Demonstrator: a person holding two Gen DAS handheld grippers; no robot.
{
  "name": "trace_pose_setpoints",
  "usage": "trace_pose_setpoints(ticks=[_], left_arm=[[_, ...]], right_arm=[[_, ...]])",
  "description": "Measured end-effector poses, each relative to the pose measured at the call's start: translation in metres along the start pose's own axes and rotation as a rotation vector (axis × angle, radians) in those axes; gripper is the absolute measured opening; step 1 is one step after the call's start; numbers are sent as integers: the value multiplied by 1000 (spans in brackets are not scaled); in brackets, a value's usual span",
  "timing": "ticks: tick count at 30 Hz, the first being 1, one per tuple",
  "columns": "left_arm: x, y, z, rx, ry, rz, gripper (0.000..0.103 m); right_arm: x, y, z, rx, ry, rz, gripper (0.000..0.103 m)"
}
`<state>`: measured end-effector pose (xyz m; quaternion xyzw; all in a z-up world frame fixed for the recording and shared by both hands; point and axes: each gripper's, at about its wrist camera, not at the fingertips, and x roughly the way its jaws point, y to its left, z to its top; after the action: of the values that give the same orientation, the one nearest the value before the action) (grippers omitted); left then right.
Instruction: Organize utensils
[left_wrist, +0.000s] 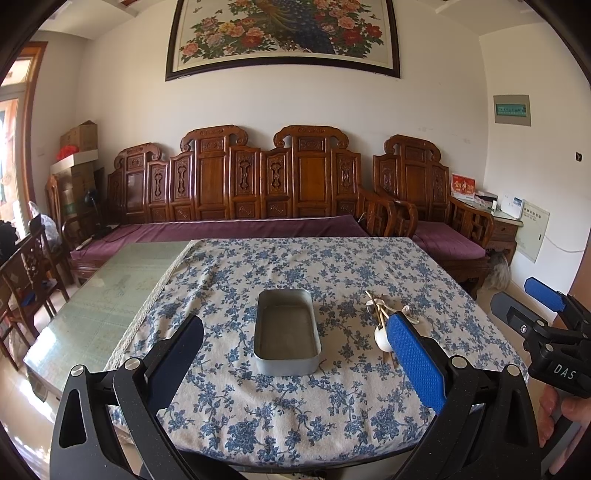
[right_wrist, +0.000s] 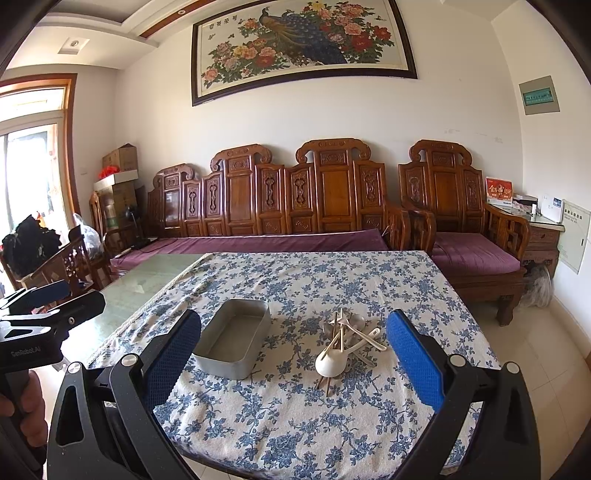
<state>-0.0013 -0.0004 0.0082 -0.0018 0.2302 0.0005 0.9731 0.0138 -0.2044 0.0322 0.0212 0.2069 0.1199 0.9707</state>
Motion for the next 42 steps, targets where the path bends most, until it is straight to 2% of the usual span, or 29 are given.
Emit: trace_pose_setpoints(ticks=[6,42], left_arm=[[3,-2,1,0,-1,-2,96],[-7,-11,2,1,-3,-7,96]], right_arm=[[-9,2,9,-2,-5,9,101],[-12,0,8,5,-13,14,100]])
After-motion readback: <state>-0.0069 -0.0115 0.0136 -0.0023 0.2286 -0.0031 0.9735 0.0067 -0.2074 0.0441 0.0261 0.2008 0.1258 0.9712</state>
